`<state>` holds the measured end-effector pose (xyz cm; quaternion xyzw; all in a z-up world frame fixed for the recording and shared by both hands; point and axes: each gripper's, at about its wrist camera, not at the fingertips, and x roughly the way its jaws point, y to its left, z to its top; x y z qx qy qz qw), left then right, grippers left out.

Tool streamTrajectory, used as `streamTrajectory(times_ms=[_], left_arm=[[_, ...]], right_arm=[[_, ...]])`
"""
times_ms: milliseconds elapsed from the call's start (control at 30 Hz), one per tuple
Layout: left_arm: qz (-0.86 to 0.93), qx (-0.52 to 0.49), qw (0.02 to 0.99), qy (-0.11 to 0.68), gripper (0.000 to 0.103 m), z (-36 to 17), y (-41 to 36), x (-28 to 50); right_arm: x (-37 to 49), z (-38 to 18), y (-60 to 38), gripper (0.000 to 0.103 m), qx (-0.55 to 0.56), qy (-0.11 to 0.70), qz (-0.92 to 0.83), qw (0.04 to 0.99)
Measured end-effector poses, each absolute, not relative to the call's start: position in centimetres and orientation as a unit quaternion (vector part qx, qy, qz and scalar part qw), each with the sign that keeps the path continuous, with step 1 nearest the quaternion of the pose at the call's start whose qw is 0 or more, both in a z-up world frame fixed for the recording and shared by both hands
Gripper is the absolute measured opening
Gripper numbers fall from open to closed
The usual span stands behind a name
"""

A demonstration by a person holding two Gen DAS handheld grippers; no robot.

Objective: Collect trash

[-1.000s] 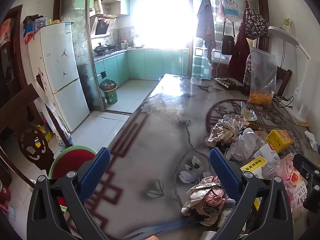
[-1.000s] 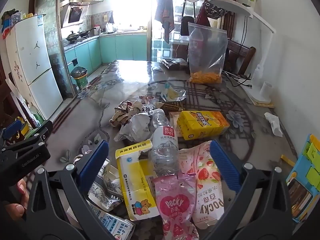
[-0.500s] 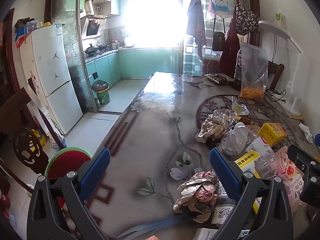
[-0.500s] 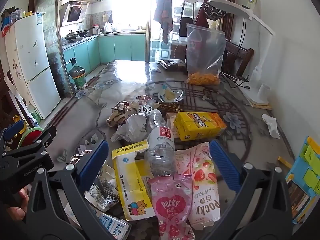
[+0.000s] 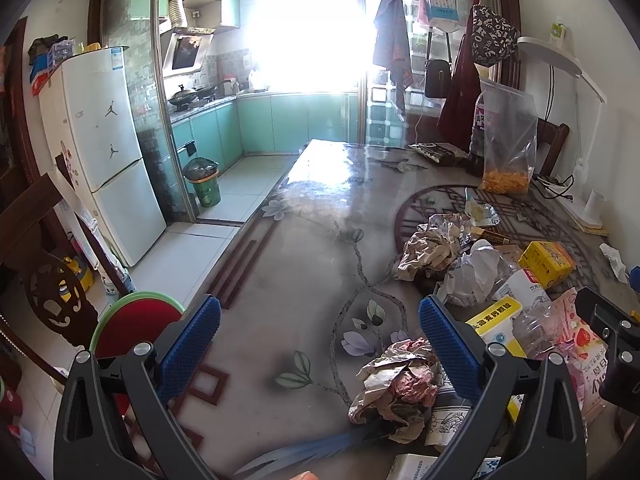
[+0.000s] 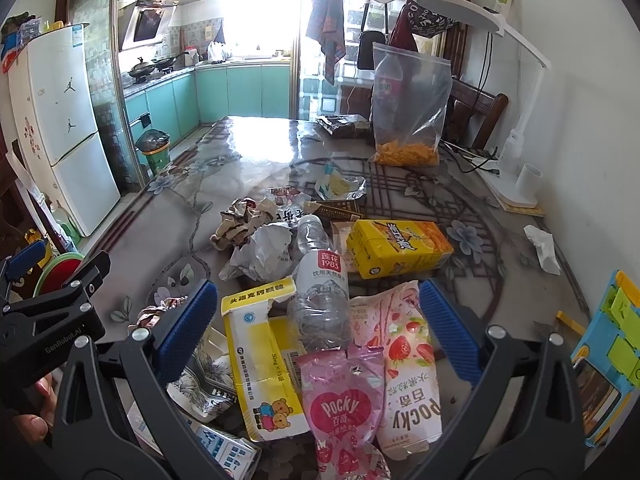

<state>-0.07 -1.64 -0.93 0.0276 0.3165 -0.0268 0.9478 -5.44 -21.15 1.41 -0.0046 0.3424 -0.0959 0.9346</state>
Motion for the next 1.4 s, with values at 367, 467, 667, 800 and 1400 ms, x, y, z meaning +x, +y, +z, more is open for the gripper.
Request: streamTrajectory(times_ms=[367, 467, 667, 800, 1400], left_arm=[[-0.028, 0.026, 0.946, 0.321, 0.095, -1.09, -1.58, -0.01], [-0.028, 0.028, 0.946, 0.322, 0.095, -1.22, -1.76, -0.04], [-0.028, 0.029, 0.945, 0.326, 0.095, -1.36, -1.82, 0.04], [-0.028, 0.029, 0.945, 0.326, 0.095, -1.37, -1.76, 0.08], [-0.028, 0.032, 0.944, 0.327, 0.095, -1.49, -1.80, 0.09]], right_arm=[[-5.30, 1.08, -21.09, 0.100, -0.007, 0.346, -0.096, 0.933], [-5.25, 1.05, -21.07, 0.100, -0.007, 0.348, -0.096, 0.933], [-5.26, 0.99, -21.03, 0.100, -0.007, 0.348, -0.095, 0.933], [-5.19, 0.83, -20.94, 0.100, -0.010, 0.350, -0.094, 0.932], [-5.17, 0.71, -21.01, 0.100, -0.009, 0.351, -0.095, 0.931]])
